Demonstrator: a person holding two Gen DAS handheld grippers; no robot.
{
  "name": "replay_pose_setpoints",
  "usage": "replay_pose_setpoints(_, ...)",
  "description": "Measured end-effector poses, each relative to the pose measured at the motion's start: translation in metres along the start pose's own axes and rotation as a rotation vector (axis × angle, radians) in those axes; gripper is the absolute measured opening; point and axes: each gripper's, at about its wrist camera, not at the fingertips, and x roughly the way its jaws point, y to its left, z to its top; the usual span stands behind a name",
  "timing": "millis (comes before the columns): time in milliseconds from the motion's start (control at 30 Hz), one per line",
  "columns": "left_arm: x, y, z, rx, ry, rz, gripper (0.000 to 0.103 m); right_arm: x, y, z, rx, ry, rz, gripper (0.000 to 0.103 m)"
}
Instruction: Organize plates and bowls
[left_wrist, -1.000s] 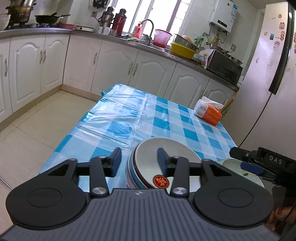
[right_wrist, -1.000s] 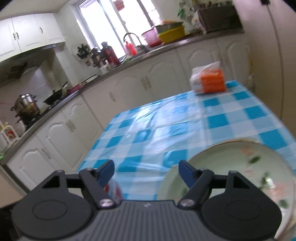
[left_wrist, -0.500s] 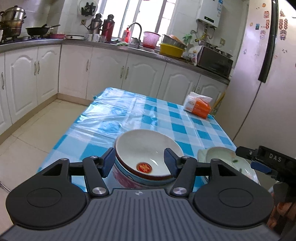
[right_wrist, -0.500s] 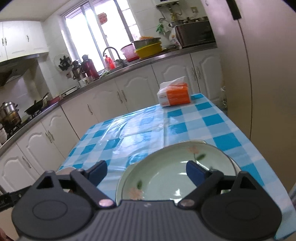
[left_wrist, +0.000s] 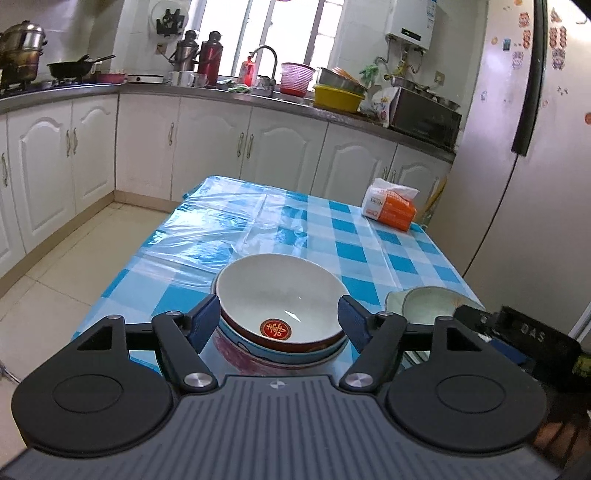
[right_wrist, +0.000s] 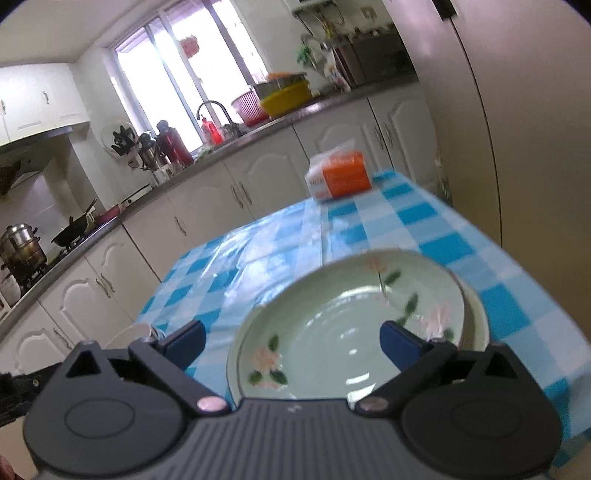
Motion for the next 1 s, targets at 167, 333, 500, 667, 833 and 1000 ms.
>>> replay_pose_setpoints(167,0.001,0.0,-0.005,-0.002,0.017,0.005,0.089,0.006,-0.002,-0.001,0.014,0.008,0.02,0.1)
replay_pose_setpoints(333,-0.007,-0.005,-0.011,0.011,0.024,0.013,0.089,0.003,0.001,-0.011,-0.029,0.011,0.031,0.1)
replay_pose_setpoints(500,-0.024,-0.006,-0.023,0.022,0.018,0.026,0.092,-0.011,0.006,-0.019,-0.063,-0.011,0.038,0.101)
replay_pose_setpoints(667,-0.039,-0.007,-0.033,0.033,0.033,0.036,0.093,-0.032,0.01,-0.028,-0.094,-0.011,0.03,0.101)
replay_pose_setpoints(833,-0.05,-0.005,-0.047,0.032,0.053,0.054,0.096,-0.064,0.014,-0.032,-0.117,-0.031,0.006,0.101)
replay_pose_setpoints(1000,-0.056,-0.007,-0.058,0.044,0.09,0.07,0.099,-0.094,0.015,-0.04,-0.161,-0.034,-0.041,0.101)
